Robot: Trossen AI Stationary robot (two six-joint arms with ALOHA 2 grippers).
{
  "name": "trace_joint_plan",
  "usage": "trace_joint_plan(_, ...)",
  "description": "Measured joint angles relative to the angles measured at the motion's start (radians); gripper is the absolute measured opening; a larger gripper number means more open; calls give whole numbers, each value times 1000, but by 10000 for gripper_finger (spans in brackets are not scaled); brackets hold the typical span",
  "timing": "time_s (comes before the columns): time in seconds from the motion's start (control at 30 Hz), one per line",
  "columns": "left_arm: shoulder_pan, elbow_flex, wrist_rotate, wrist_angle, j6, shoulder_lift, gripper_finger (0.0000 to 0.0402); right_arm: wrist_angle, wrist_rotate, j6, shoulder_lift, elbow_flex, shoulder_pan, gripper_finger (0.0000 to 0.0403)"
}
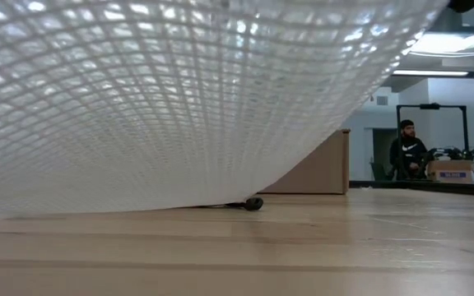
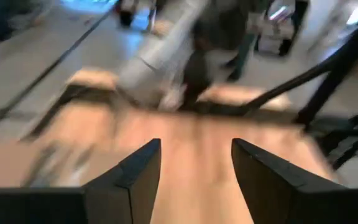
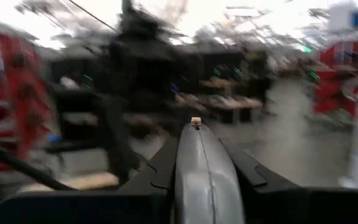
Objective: Unpack boxes
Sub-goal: Open the box using the cutter
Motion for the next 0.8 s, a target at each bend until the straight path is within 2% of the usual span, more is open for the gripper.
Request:
trace_joint_plan(0.13, 40, -2, -85, -266, 78, -87, 169, -144, -148, -52, 28, 82, -102, 61)
trace_joint_plan(0.23, 101, -7, -106, -411, 125, -124, 160, -216, -234, -54, 73, 136, -188, 61)
trace_joint_plan(0.53, 313, -91, -99, -485, 343, -75, 153, -282, -389, -58, 261, 247, -318, 61)
trace_joint_plan(0.7, 416, -126, -87, -404, 436, 5, 153, -272, -449, -61, 347, 286, -353, 61)
trace_joint_plan(0.8, 462, -133, -24, -399, 463, 77, 153, -279, -491, -61, 369, 297, -387, 61)
